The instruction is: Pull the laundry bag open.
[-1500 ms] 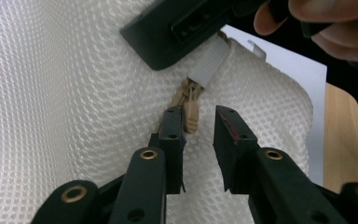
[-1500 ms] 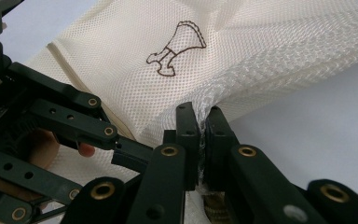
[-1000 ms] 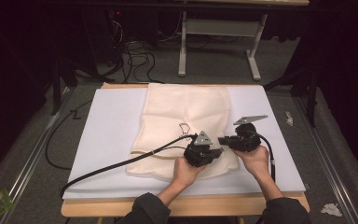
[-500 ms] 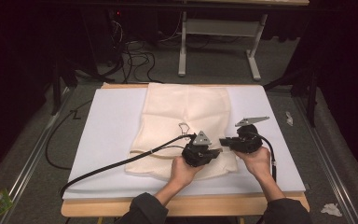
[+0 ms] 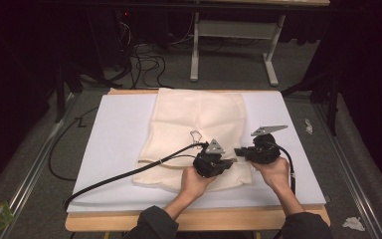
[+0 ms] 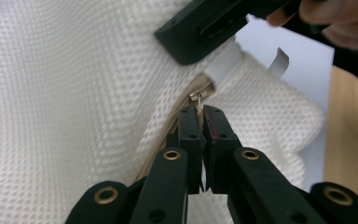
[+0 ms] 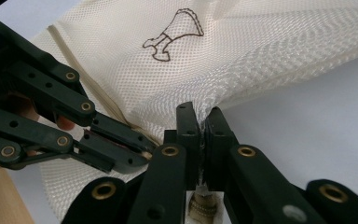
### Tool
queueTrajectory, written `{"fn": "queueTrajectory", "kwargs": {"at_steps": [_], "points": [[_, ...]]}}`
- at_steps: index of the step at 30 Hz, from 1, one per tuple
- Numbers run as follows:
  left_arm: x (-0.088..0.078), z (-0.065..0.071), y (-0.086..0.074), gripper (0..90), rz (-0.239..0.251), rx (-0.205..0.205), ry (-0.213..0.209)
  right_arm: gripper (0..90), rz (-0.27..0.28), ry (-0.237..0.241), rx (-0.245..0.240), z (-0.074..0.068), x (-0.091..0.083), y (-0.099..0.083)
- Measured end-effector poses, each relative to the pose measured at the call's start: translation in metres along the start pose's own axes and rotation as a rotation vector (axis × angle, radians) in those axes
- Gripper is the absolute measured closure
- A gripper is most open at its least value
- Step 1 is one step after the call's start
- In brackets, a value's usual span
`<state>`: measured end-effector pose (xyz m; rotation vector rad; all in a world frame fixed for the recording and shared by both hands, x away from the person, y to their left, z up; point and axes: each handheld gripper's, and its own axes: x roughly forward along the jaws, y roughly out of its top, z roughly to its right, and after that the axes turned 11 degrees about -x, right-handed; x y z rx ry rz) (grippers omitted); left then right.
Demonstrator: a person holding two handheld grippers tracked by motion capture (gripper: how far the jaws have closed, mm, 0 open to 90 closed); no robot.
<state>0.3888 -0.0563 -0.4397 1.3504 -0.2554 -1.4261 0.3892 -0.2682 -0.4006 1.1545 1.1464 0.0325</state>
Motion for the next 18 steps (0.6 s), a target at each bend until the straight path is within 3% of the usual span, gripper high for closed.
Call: {"fn": "queueTrajectory", "kwargs": {"at_steps": [2, 18], "points": [[-0.0027, -0.0037, -0.0013, 87.6, 0.006, -0.016, -0.009, 88.7, 0.001, -0.001, 0.002, 0.0017, -0.0022, -0.0015], [-0.0104, -0.0047, -0.0037, 87.5, 0.008, 0.006, 0.008, 88.6, 0.007, 0.004, 0.002, 0.0020, -0.0016, -0.0016]]}}
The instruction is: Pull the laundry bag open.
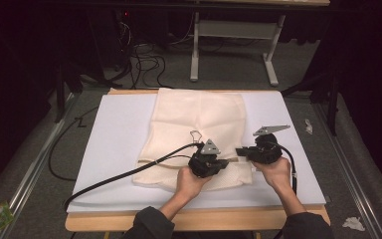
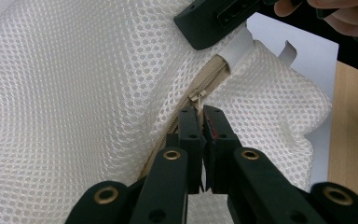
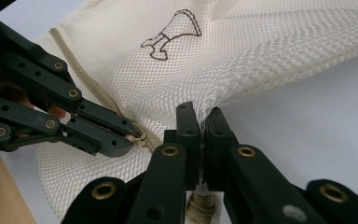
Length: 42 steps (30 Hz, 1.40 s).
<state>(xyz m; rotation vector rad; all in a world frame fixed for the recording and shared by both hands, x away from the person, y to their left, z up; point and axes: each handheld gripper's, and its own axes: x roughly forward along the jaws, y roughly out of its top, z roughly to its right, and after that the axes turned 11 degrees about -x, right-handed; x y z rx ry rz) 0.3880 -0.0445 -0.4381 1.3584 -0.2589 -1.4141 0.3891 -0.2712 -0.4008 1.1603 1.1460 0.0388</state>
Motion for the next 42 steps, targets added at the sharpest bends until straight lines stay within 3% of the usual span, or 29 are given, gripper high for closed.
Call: {"fn": "queueTrajectory", "kwargs": {"at_steps": [26, 42], "points": [[-0.012, -0.006, -0.003, 87.4, 0.014, -0.006, 0.010, 88.6, -0.001, -0.010, 0.009, 0.003, 0.000, -0.002], [-0.025, -0.012, -0.006, 87.5, 0.025, 0.002, 0.039, 88.6, 0.002, -0.022, 0.015, 0.006, -0.002, -0.004]]}}
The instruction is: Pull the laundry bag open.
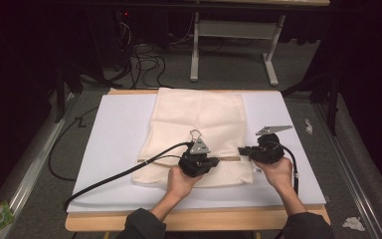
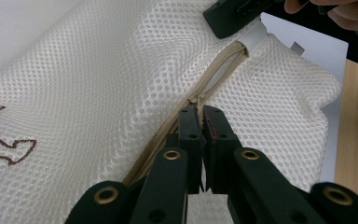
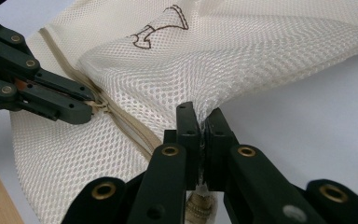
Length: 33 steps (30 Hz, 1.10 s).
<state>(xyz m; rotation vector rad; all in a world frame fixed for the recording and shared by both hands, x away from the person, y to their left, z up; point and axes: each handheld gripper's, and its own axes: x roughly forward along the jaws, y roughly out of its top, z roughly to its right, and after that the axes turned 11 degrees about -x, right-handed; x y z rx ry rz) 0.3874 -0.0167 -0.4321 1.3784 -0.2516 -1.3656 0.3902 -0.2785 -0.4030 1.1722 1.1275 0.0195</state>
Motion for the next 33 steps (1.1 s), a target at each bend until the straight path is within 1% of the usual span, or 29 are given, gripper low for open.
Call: {"fn": "queueTrajectory", "kwargs": {"at_steps": [8, 13, 14, 19, 20, 22, 28, 33], "points": [[-0.006, -0.003, -0.001, 87.5, 0.004, -0.005, 0.003, 88.6, -0.002, -0.002, 0.004, 0.001, 0.000, 0.000], [-0.010, -0.004, -0.001, 87.5, 0.006, 0.004, 0.008, 88.6, -0.006, -0.004, 0.001, 0.000, 0.001, 0.000], [-0.010, -0.004, -0.002, 87.4, 0.007, -0.001, 0.006, 88.6, -0.006, -0.005, 0.001, 0.000, 0.001, 0.000], [-0.014, -0.006, -0.003, 87.4, 0.005, 0.006, 0.024, 88.6, -0.007, -0.011, 0.001, 0.001, 0.000, 0.000], [-0.015, -0.007, -0.003, 87.5, 0.006, 0.006, 0.023, 88.7, -0.007, -0.012, 0.008, 0.002, 0.000, -0.001], [-0.018, -0.009, -0.003, 87.4, 0.014, -0.001, 0.023, 88.6, -0.005, -0.016, 0.007, 0.003, -0.001, -0.002], [-0.021, -0.011, -0.005, 87.4, 0.017, -0.013, 0.020, 88.6, -0.006, -0.012, 0.009, 0.003, 0.000, -0.002], [-0.024, -0.011, -0.004, 87.4, 0.018, -0.004, 0.026, 88.6, -0.004, -0.014, 0.007, 0.002, 0.000, -0.002]]}}
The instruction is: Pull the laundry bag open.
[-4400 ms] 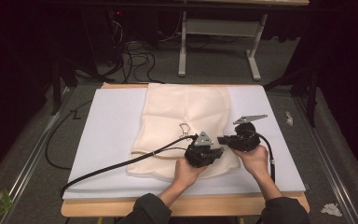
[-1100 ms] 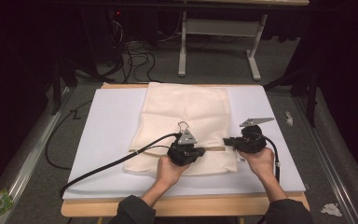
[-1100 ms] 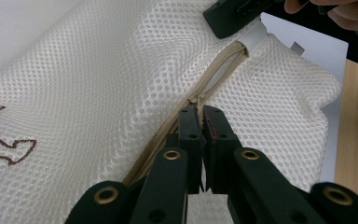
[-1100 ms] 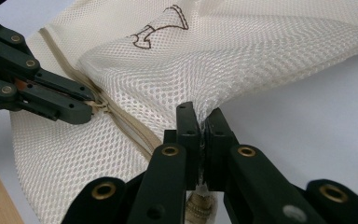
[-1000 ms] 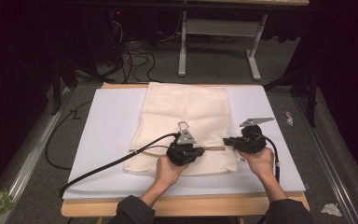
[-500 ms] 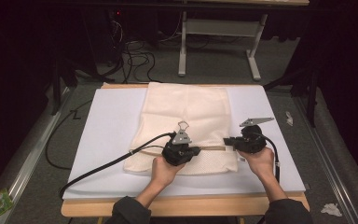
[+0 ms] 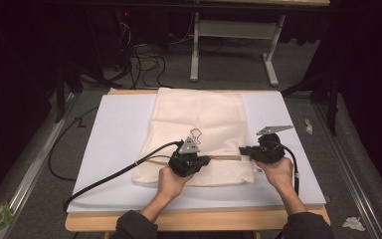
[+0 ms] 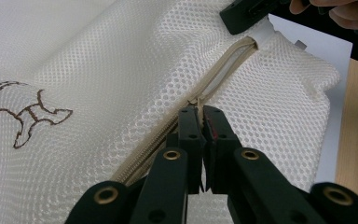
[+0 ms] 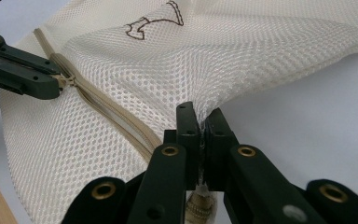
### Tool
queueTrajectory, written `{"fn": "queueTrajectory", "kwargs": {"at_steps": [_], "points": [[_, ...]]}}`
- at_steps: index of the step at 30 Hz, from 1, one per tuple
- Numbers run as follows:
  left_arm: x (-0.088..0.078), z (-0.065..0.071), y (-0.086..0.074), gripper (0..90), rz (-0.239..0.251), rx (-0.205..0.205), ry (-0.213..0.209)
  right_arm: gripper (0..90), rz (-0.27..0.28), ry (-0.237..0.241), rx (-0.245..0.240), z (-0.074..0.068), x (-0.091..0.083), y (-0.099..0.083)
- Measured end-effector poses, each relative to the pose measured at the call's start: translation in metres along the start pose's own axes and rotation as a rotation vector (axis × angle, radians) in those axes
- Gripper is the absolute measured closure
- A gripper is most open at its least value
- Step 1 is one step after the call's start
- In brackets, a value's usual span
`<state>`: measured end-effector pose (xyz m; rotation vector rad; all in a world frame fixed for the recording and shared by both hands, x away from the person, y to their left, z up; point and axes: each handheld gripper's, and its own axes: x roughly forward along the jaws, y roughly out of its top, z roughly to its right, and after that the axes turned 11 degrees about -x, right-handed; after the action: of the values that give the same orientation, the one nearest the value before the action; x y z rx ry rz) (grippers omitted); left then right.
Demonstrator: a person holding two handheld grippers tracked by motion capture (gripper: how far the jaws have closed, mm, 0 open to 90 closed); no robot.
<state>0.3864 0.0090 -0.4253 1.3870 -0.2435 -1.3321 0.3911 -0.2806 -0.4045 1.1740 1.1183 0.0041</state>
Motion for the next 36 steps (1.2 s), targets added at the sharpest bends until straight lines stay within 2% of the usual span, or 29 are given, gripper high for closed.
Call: {"fn": "queueTrajectory", "kwargs": {"at_steps": [18, 20, 24, 36], "points": [[-0.010, -0.004, 0.002, 87.4, 0.023, -0.007, -0.001, 88.6, 0.006, 0.011, 0.014, 0.003, -0.001, -0.001], [-0.011, -0.004, 0.001, 87.4, 0.021, -0.003, 0.004, 88.6, 0.005, 0.008, 0.014, 0.003, -0.002, -0.002], [-0.017, -0.009, 0.001, 87.4, 0.033, -0.020, 0.006, 88.6, 0.005, 0.002, 0.022, 0.005, -0.002, -0.003], [-0.024, -0.012, 0.001, 87.4, 0.044, -0.020, 0.015, 88.6, 0.003, -0.004, 0.027, 0.006, -0.002, -0.003]]}}
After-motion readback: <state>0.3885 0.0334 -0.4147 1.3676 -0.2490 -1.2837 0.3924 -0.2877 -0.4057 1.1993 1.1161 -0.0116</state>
